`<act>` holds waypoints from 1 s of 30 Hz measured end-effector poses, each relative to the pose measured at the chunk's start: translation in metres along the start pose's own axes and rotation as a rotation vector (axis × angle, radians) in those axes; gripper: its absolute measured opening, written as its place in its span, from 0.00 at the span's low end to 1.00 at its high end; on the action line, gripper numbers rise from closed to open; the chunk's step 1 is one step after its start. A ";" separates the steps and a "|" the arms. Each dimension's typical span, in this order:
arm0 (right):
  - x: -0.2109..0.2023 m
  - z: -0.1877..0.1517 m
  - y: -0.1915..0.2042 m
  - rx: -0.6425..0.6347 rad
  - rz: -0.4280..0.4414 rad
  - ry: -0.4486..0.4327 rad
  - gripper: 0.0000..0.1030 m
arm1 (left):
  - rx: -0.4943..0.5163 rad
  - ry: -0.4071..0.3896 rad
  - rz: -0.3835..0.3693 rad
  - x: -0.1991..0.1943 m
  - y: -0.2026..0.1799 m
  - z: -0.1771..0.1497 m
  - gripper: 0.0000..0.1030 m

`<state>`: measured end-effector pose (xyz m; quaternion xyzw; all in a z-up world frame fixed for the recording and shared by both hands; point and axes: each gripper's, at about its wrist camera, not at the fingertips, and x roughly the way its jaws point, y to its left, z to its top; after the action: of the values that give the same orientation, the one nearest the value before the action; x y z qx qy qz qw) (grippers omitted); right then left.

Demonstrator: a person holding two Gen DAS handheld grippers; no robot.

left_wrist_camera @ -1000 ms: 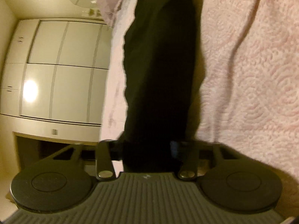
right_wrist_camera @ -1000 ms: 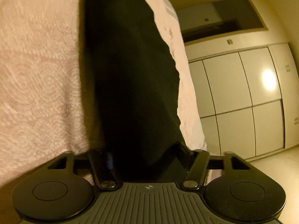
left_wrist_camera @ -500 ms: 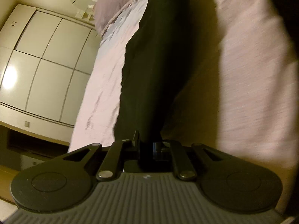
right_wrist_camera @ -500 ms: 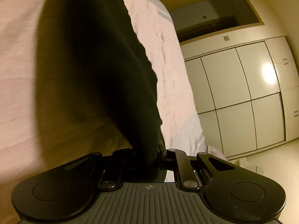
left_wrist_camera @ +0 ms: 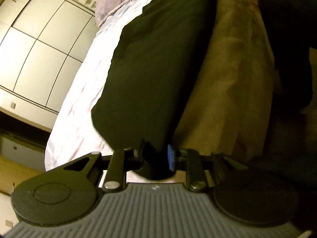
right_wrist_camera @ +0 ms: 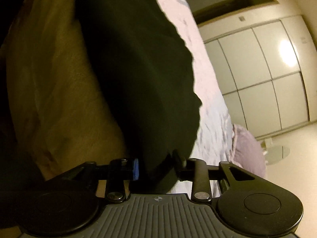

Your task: Fold clothes

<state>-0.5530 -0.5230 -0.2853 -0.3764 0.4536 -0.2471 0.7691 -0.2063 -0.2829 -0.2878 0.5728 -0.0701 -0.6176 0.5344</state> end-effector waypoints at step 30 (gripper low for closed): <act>0.204 0.135 -0.170 0.749 0.490 -0.058 0.43 | -0.507 -0.024 -0.102 0.206 0.184 0.048 0.22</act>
<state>-0.3448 -0.7231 -0.2117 0.0398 0.3871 -0.1942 0.9005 -0.0901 -0.5372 -0.2734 0.4160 0.1095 -0.6484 0.6281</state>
